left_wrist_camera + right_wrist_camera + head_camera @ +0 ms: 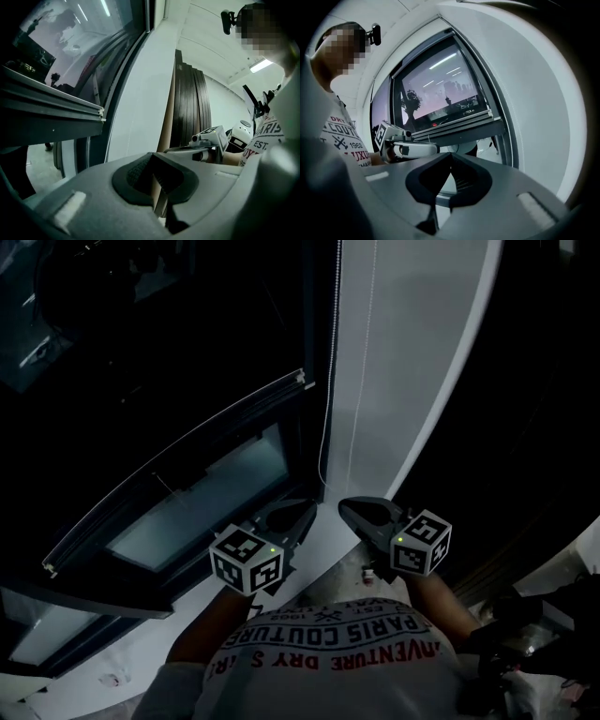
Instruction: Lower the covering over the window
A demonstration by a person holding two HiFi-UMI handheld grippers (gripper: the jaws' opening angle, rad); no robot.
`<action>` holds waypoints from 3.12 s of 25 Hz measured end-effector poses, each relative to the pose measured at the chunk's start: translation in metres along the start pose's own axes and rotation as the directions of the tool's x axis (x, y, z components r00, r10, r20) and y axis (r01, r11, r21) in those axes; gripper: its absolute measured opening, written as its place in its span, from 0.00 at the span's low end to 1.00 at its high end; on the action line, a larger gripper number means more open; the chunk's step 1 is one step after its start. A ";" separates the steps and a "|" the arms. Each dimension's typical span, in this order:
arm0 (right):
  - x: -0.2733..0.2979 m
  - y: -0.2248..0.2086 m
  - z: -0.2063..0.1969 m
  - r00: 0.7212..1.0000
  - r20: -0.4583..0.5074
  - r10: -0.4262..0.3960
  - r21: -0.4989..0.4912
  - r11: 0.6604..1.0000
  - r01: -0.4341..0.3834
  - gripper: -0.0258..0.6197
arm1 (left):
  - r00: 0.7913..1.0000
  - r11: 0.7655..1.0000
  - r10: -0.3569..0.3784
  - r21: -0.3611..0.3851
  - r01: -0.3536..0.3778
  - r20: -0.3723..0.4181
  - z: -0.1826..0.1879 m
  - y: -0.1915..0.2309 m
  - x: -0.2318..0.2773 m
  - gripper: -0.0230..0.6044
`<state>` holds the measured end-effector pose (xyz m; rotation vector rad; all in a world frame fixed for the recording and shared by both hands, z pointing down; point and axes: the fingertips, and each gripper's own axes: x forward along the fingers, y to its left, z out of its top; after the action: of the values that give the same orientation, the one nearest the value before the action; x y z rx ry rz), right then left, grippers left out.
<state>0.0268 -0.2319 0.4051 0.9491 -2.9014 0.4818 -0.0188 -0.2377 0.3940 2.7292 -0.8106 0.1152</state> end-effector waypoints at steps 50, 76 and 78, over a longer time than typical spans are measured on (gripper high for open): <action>0.121 -0.141 0.117 0.915 0.210 -0.344 -0.210 0.898 0.386 0.05 | 0.990 0.986 -0.138 0.091 0.138 -0.004 0.054 0.108 0.043 0.04; 0.027 -0.084 0.020 0.979 0.075 -0.188 -0.208 0.958 0.200 0.05 | 0.998 0.993 -0.068 0.098 0.066 0.020 0.044 -0.002 0.049 0.04; 0.024 -0.082 0.001 0.983 0.043 -0.180 -0.192 0.964 0.185 0.05 | 0.997 0.992 -0.071 0.106 0.068 0.017 0.041 -0.010 0.050 0.04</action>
<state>0.0550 -0.3085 0.4304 1.1825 -2.7793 0.1709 0.0280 -0.2681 0.3600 2.8586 -0.7338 0.1176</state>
